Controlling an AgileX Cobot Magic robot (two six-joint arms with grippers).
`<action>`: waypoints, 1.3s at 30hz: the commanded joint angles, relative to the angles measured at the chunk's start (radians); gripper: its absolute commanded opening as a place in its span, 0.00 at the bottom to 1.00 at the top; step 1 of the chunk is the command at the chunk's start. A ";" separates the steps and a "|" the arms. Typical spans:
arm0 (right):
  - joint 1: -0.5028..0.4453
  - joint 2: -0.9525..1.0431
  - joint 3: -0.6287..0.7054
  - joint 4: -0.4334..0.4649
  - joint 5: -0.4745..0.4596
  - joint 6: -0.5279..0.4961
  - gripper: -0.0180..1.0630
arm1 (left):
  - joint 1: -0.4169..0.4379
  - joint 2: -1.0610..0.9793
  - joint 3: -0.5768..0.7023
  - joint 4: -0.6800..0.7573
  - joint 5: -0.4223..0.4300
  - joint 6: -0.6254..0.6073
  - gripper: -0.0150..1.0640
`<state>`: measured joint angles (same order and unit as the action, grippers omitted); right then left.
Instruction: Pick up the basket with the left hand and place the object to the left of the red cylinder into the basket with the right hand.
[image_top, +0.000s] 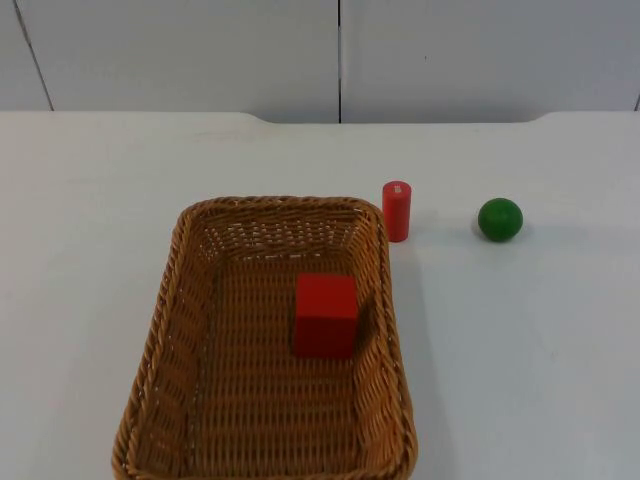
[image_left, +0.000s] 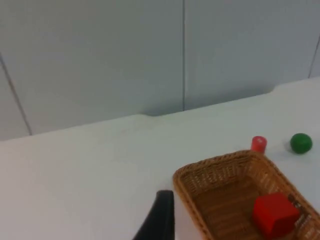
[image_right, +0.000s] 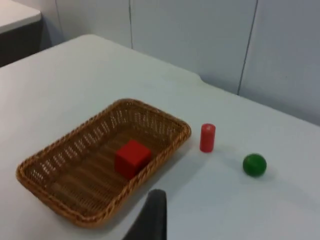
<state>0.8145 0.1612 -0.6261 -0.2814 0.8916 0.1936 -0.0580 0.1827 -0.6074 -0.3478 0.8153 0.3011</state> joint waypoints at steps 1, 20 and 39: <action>-0.005 -0.044 0.012 0.007 0.050 0.008 0.78 | 0.000 -0.061 0.006 0.081 0.053 -0.087 0.79; 0.009 -0.161 0.110 0.287 0.188 -0.226 0.78 | 0.001 -0.183 0.024 0.177 0.257 -0.150 0.79; 0.009 -0.161 0.110 0.281 0.188 -0.221 0.78 | 0.001 -0.183 0.035 0.281 0.291 -0.177 0.79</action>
<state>0.8249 0.0032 -0.5165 0.0000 1.0911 -0.0271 -0.0580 0.0034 -0.5841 -0.0716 1.1138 0.1446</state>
